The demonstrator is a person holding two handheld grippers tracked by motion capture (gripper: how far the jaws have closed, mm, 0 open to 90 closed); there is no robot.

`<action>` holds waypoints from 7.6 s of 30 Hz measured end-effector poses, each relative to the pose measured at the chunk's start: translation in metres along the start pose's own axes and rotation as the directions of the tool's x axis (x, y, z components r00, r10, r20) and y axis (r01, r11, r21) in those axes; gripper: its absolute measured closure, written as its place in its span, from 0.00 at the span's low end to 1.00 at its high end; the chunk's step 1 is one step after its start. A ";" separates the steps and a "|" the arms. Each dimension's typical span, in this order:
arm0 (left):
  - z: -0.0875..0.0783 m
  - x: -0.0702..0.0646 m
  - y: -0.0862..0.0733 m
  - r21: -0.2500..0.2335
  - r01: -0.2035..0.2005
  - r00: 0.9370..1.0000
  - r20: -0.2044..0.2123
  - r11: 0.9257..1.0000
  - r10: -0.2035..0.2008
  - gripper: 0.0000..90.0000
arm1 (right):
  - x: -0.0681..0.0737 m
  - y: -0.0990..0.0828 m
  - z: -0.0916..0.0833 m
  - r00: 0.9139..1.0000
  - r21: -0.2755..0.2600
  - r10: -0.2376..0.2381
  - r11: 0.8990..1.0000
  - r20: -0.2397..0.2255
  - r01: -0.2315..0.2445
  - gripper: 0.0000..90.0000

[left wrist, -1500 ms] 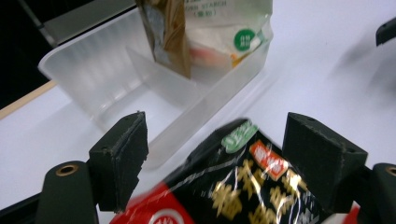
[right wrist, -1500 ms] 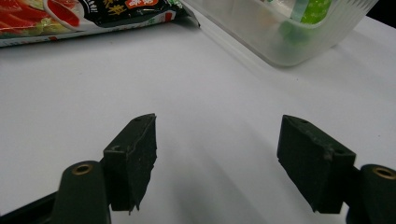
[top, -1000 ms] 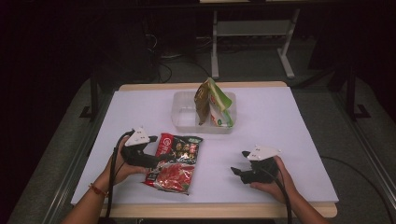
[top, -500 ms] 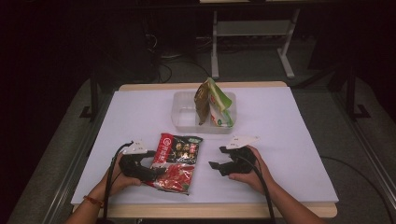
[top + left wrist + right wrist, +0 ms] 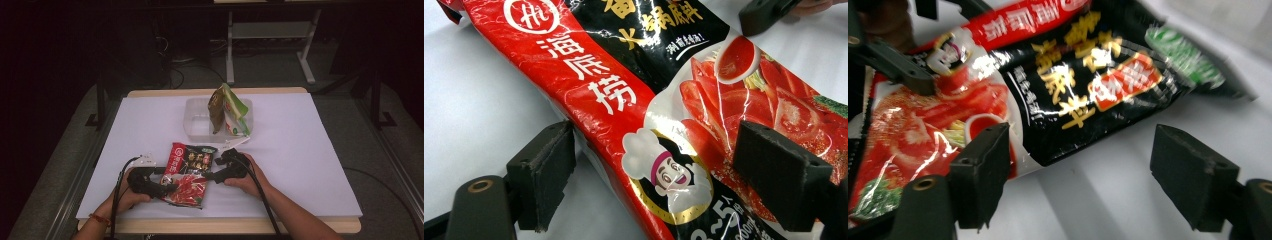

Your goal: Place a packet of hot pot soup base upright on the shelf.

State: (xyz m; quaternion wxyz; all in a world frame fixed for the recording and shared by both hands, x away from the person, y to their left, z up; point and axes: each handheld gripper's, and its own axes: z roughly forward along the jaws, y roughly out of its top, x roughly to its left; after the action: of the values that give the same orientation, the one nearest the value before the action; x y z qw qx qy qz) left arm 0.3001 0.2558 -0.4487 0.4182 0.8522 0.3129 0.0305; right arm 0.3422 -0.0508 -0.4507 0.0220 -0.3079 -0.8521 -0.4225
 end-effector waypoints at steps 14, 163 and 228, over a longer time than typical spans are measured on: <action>0.005 -0.003 0.001 0.007 -0.014 1.000 0.007 1.000 0.014 0.16 | 0.004 0.008 0.014 1.000 0.002 0.005 1.000 0.026 -0.005 0.26; -0.050 -0.016 0.062 -0.454 -0.030 0.996 -0.094 0.891 -0.014 0.90 | -0.026 -0.100 -0.144 0.886 -0.118 -0.144 0.969 0.441 0.216 0.34; 0.059 0.036 0.197 -0.620 -0.030 0.814 -0.470 0.784 -0.340 0.89 | -0.026 -0.105 -0.143 0.911 -0.120 -0.153 0.969 0.383 0.214 0.34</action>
State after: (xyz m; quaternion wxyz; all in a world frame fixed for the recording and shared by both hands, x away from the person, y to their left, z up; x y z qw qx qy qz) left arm 0.4475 0.1454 -0.3509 0.5569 0.5970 0.4672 0.3393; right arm 0.2744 -0.2163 -0.4414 -0.2041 -0.3014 -0.8295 -0.4235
